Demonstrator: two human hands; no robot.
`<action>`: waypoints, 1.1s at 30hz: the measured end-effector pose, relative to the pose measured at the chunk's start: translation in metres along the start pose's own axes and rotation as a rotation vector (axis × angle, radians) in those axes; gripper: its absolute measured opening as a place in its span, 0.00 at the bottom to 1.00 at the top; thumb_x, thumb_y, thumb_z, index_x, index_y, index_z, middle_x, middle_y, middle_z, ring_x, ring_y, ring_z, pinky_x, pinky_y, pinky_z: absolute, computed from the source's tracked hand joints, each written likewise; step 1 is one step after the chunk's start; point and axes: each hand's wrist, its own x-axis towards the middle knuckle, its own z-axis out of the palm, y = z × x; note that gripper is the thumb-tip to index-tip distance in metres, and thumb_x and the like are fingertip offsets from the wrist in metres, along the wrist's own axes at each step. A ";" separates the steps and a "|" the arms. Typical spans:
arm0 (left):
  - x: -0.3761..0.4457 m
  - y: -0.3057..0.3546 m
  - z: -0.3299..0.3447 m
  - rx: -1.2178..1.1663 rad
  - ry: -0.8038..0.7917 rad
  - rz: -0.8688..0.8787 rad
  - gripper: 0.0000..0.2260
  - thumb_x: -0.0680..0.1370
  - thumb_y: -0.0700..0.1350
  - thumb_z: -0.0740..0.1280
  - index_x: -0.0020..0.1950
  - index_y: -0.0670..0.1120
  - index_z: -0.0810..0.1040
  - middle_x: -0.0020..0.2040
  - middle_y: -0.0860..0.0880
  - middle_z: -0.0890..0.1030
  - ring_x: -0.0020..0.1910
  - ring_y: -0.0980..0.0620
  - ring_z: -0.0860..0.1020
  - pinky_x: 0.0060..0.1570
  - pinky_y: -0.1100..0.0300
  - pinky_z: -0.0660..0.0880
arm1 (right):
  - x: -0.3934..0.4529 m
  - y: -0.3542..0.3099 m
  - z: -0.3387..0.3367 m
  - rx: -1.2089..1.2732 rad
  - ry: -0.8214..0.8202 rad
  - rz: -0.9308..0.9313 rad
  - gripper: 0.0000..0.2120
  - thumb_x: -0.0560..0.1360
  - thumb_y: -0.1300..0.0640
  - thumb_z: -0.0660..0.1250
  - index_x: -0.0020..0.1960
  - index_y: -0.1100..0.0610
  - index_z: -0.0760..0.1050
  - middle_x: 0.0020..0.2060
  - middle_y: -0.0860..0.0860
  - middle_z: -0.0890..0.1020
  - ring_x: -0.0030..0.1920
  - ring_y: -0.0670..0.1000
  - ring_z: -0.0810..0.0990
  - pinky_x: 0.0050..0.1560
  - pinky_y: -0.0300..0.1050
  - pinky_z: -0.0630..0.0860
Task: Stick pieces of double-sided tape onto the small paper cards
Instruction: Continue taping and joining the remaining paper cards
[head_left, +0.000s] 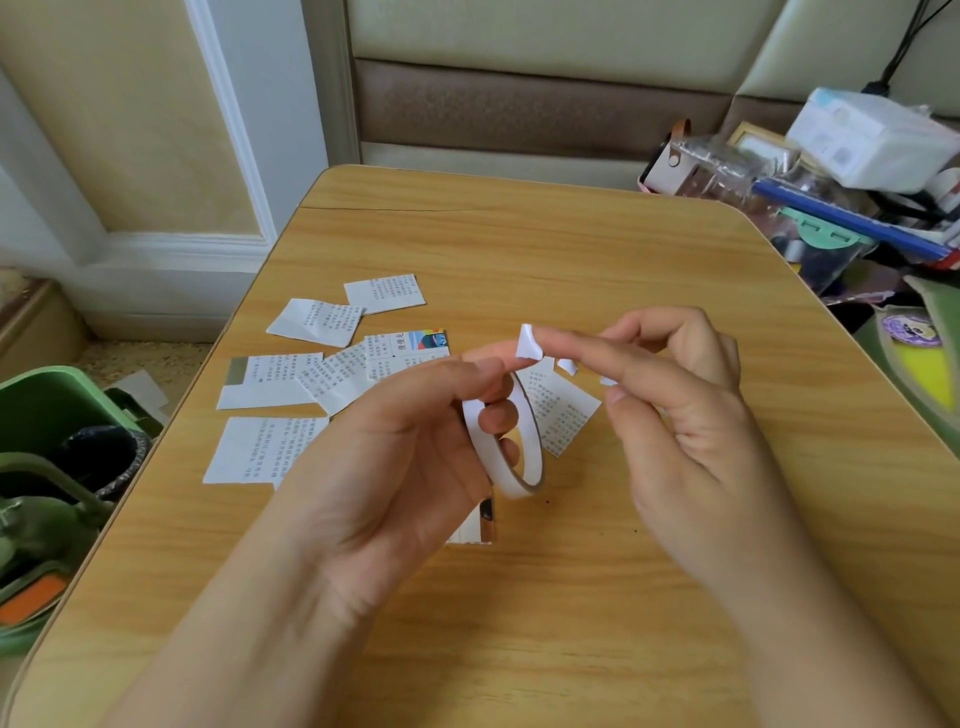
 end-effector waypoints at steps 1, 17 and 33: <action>0.000 0.000 0.000 0.000 -0.001 0.000 0.09 0.68 0.40 0.66 0.44 0.40 0.84 0.35 0.50 0.71 0.32 0.55 0.68 0.40 0.57 0.65 | 0.000 0.000 0.000 -0.015 0.006 -0.007 0.29 0.74 0.66 0.56 0.58 0.33 0.75 0.51 0.39 0.69 0.58 0.47 0.66 0.65 0.42 0.62; -0.002 0.009 -0.004 0.209 0.018 0.225 0.12 0.69 0.38 0.63 0.44 0.44 0.86 0.35 0.53 0.75 0.32 0.58 0.71 0.42 0.63 0.66 | 0.002 0.008 -0.005 -0.149 0.225 0.029 0.11 0.74 0.60 0.64 0.53 0.51 0.81 0.45 0.46 0.74 0.50 0.44 0.74 0.53 0.29 0.67; -0.008 -0.004 0.007 0.914 0.056 0.426 0.16 0.72 0.47 0.61 0.49 0.66 0.82 0.47 0.45 0.80 0.48 0.61 0.76 0.43 0.80 0.65 | 0.002 -0.020 0.003 0.011 0.222 0.089 0.03 0.69 0.57 0.70 0.37 0.50 0.80 0.32 0.43 0.76 0.37 0.43 0.73 0.40 0.27 0.64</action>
